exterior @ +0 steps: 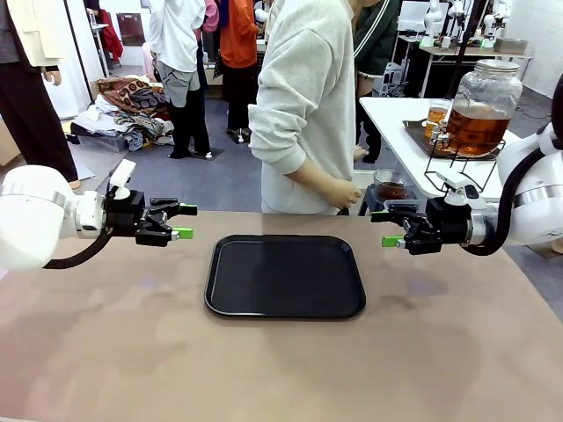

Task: Pour the drink into the iced cup.
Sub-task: Open the gripper to release the iced cup you were holding.

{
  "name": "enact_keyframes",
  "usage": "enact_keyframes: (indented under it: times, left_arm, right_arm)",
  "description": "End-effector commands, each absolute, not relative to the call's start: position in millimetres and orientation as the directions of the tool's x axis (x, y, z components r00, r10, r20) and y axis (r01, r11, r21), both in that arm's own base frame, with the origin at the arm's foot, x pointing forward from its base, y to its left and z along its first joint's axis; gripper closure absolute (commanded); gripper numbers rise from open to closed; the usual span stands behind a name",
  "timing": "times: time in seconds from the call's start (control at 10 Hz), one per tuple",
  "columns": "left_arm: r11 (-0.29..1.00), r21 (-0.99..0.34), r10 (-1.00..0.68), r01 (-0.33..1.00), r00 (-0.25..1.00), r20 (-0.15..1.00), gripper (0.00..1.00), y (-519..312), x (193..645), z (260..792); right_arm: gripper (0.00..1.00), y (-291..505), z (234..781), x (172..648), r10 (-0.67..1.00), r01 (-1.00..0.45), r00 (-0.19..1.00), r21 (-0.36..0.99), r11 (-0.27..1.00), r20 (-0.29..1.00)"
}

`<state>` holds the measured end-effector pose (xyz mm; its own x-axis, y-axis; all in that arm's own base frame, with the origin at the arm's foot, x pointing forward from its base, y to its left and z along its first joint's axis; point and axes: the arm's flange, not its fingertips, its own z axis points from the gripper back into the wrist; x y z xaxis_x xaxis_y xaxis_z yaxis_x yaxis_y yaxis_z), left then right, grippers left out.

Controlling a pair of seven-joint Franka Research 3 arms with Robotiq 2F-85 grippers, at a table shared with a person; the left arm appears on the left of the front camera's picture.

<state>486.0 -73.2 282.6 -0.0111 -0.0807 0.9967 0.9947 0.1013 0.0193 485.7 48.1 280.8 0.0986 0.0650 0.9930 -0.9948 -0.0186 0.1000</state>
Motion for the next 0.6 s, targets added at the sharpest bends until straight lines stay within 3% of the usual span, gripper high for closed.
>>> enact_keyframes:
  times: [0.0, 0.5]
  left_arm:
    - [0.109, 0.015, -0.083, 0.994, -0.006, 0.997, 0.00, -74.5, 487.2, 285.4]
    - [0.109, 0.015, -0.083, 0.994, -0.006, 0.997, 0.00, -74.5, 487.2, 285.4]
  right_arm:
    - [0.00, 50.0, 283.7, 489.0, 0.066, -0.995, 0.100, 0.101, -0.013, 0.993]
    - [0.00, 50.0, 283.7, 489.0, 0.066, -0.995, 0.100, 0.101, -0.013, 0.993]
